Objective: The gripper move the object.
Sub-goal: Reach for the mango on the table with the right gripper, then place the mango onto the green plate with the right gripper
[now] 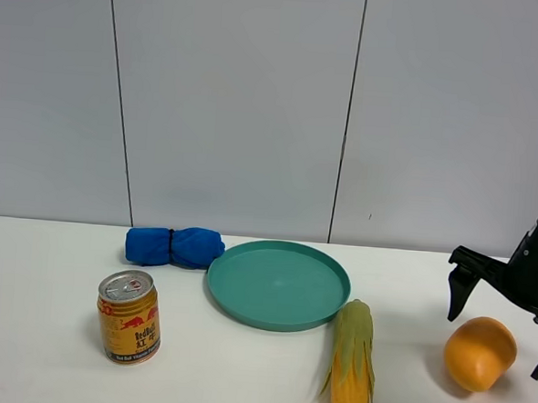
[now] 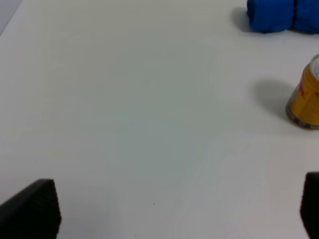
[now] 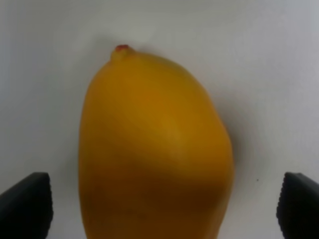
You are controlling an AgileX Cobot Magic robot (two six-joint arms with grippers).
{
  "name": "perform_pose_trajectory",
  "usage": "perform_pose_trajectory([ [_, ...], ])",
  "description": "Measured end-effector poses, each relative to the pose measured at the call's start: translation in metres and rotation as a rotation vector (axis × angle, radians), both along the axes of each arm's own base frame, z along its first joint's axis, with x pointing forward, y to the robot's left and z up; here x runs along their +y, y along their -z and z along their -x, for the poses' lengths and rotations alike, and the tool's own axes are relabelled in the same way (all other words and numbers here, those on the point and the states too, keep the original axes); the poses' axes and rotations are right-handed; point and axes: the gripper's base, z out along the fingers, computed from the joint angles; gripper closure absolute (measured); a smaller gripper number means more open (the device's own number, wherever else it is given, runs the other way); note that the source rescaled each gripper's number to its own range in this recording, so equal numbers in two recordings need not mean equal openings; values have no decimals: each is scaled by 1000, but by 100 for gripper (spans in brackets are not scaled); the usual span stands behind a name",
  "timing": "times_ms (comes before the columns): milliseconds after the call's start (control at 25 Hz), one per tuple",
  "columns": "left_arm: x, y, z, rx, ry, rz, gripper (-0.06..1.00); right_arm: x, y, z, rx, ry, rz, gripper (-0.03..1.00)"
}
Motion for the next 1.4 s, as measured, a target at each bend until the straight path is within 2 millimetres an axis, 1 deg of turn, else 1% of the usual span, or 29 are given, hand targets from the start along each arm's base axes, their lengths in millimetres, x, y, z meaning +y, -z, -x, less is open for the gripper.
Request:
perform_pose_trajectory([
  [120,0,0,0,0,0,0,-6,0,3,-2,-8,1,1,34],
  [440,0,0,0,0,0,0,-6,0,19,-5,8,2,3,42],
  [480,0,0,0,0,0,0,-6,1,20,-6,7,-1,4,45],
  [520,0,0,0,0,0,0,-6,2,20,-6,5,-2,4,50],
  [600,0,0,0,0,0,0,-6,2,20,-7,-10,-3,5,67],
  [680,0,0,0,0,0,0,-6,3,20,-8,-14,-4,5,93],
  [720,0,0,0,0,0,0,-6,3,20,-8,-14,-4,5,96],
  [1000,0,0,0,0,0,0,-6,3,20,-8,-15,-9,6,97],
  [1160,0,0,0,0,0,0,-6,5,18,-6,-5,-88,21,97],
  [1280,0,0,0,0,0,0,-6,10,6,-4,-33,-202,38,97],
  [1400,0,0,0,0,0,0,-6,11,-19,-2,-112,-301,61,97],
])
